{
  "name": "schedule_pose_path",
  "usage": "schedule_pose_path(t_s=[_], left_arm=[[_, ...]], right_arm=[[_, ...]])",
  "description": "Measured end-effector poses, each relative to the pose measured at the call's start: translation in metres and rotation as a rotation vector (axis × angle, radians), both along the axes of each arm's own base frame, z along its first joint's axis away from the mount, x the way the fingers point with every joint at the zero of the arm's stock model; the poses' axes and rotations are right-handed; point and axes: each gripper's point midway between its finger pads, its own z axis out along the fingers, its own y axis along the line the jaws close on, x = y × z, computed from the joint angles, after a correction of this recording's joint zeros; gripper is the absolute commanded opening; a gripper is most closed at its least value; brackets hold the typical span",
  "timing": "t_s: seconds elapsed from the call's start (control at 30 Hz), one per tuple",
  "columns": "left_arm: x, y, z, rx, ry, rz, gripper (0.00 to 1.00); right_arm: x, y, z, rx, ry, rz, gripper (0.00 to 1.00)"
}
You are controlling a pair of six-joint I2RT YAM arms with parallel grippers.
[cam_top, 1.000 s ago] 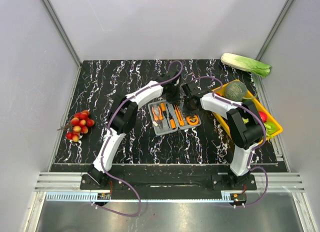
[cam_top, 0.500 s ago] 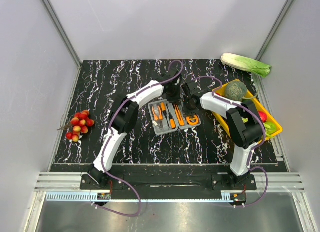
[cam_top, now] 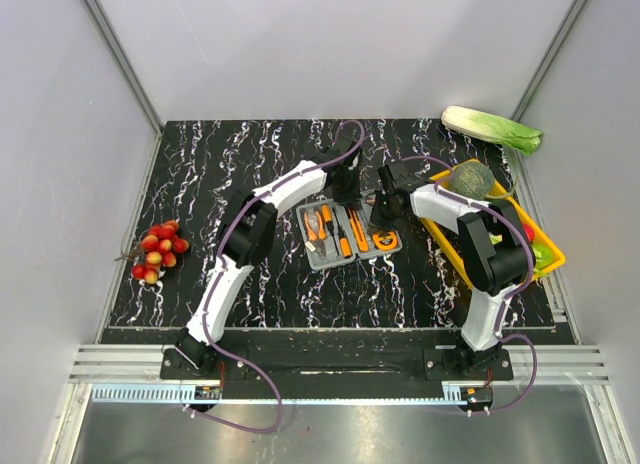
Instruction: Pack the tool kit
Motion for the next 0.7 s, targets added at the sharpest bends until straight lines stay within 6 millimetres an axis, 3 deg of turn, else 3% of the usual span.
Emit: schedule_pose_path(t_s=[0.5,0.7], left_arm=[[-0.001,-0.001,0.003,-0.032,0.049,0.017,0.14],[0.002,-0.003,0.009,-0.059,0.049,0.019,0.21]], right_arm=[[0.004,-0.002,0.006,0.072,0.025,-0.030,0.00],[0.033,0.003,0.036,0.044,-0.076,-0.039,0.00]])
